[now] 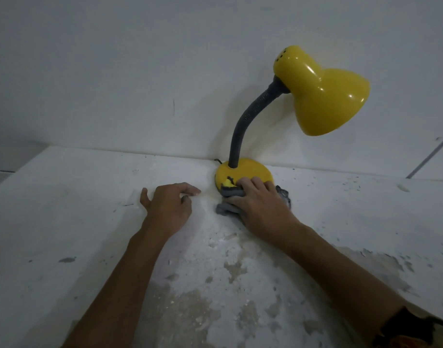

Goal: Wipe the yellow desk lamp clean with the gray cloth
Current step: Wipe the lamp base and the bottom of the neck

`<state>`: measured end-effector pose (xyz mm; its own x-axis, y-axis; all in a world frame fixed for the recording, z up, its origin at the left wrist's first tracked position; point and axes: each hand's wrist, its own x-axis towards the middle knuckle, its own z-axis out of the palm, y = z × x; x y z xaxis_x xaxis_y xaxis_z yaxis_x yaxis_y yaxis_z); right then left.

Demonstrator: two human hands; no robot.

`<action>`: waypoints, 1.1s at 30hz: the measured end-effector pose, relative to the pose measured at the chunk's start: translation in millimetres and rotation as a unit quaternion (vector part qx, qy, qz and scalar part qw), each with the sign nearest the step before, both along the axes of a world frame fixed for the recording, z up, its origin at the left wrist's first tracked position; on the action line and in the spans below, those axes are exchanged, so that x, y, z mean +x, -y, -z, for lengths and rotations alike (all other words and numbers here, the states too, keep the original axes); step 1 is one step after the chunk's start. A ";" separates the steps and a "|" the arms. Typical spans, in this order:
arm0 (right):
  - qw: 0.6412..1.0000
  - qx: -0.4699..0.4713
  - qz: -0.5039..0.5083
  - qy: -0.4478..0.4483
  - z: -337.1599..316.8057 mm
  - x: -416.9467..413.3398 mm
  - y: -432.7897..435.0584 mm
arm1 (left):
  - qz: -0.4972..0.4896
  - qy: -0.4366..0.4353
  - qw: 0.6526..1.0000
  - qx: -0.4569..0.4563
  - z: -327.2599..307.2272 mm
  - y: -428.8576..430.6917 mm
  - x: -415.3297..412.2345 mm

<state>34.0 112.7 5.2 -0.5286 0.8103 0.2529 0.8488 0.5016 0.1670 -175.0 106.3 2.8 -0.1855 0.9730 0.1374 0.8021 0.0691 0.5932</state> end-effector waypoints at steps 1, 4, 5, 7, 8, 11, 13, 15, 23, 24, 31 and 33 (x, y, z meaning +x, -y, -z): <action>1.000 -0.009 0.006 0.003 -1.3 5.3 2.8 | 0.000 0.003 1.000 0.002 0.6 -0.4 -0.3; 0.999 -0.046 0.015 -0.011 -7.5 17.1 10.0 | 0.000 0.007 1.000 0.005 1.7 -1.7 -0.9; 0.998 -0.059 0.011 -0.024 -9.0 20.8 11.9 | 0.000 0.007 1.000 0.004 2.1 -1.7 -0.7; 0.996 -0.079 0.006 -0.043 -11.1 30.3 15.1 | -0.002 0.005 1.000 0.004 2.7 -2.1 -0.1; 0.995 -0.083 0.006 -0.053 -10.8 35.9 16.3 | -0.002 0.003 1.000 0.005 3.1 -2.0 -0.1; 0.992 -0.084 0.015 -0.090 -7.4 57.8 17.6 | 0.002 0.004 1.000 0.010 4.2 -2.8 2.0; 0.991 -0.078 0.033 -0.107 -4.0 73.6 15.7 | 0.006 0.004 1.000 0.011 3.3 -2.6 5.6; 0.986 -0.069 0.056 -0.139 -2.7 84.7 12.6 | 0.016 0.006 1.000 0.013 2.0 -3.1 10.3; 0.990 -0.020 -0.014 -0.140 -12.7 35.0 6.3 | 0.077 0.074 0.993 0.040 -12.4 -50.4 37.1; 0.994 -0.020 -0.017 -0.106 -10.2 28.0 4.6 | 0.079 0.079 0.993 0.029 -13.8 -55.5 42.4; 0.976 -0.052 0.022 -0.209 -2.6 83.6 -4.0 | 0.066 0.066 0.996 -0.016 -9.1 -69.1 61.8; 0.957 -0.052 0.092 -0.270 -2.1 99.4 -15.1 | 0.053 0.067 0.996 -0.017 -10.6 -72.6 63.8</action>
